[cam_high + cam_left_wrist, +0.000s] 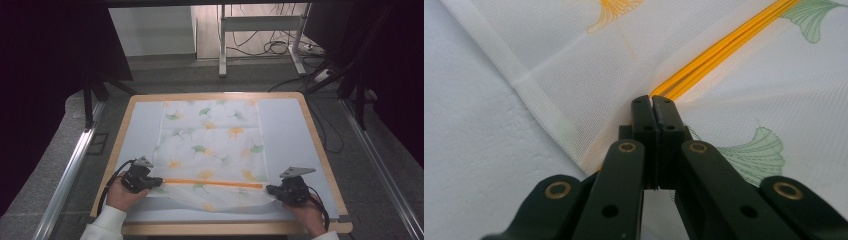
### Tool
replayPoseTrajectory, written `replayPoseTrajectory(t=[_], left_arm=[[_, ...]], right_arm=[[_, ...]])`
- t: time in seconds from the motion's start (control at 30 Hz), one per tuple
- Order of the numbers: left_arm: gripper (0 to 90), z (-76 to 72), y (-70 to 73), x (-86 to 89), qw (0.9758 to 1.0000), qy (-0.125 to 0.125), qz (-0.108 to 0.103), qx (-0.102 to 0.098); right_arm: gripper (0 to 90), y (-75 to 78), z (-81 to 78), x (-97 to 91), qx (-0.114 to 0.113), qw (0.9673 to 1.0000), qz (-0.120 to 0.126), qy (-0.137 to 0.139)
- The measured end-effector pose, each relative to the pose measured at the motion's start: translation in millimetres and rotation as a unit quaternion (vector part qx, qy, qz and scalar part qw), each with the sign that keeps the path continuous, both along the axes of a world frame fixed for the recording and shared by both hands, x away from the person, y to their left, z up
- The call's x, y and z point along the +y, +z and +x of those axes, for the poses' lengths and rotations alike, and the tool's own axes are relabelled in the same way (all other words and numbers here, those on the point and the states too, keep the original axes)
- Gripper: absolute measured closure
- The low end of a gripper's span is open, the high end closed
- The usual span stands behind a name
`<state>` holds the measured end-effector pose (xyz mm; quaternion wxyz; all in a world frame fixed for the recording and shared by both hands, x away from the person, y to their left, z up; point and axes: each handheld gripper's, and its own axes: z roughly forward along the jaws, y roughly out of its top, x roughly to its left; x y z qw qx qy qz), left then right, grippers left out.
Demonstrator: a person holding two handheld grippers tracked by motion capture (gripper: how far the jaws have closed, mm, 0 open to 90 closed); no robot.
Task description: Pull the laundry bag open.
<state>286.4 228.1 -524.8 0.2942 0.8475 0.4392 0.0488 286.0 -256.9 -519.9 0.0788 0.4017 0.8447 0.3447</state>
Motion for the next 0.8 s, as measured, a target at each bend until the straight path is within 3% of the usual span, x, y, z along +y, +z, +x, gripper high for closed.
replayPoseTrajectory(t=[0.4,0.63,0.77,0.8], left_arm=[[90.0,-1.4,2.0,6.7,0.9998,0.014,0.012,-0.003],[90.0,-4.7,1.6,21.9,0.9994,0.033,0.004,0.000],[90.0,-6.4,2.9,30.0,0.9986,0.049,0.019,-0.007],[90.0,-6.5,1.9,32.0,0.9987,0.050,0.009,-0.003]], right_arm=[[89.9,0.5,-0.5,0.8,0.001,1.0000,-0.004,-0.001],[89.9,0.4,-0.4,1.0,-0.002,1.0000,-0.005,0.001],[89.9,0.4,-0.7,1.1,-0.002,1.0000,-0.005,0.000],[89.9,0.3,-0.7,1.1,-0.003,1.0000,-0.005,0.001]])
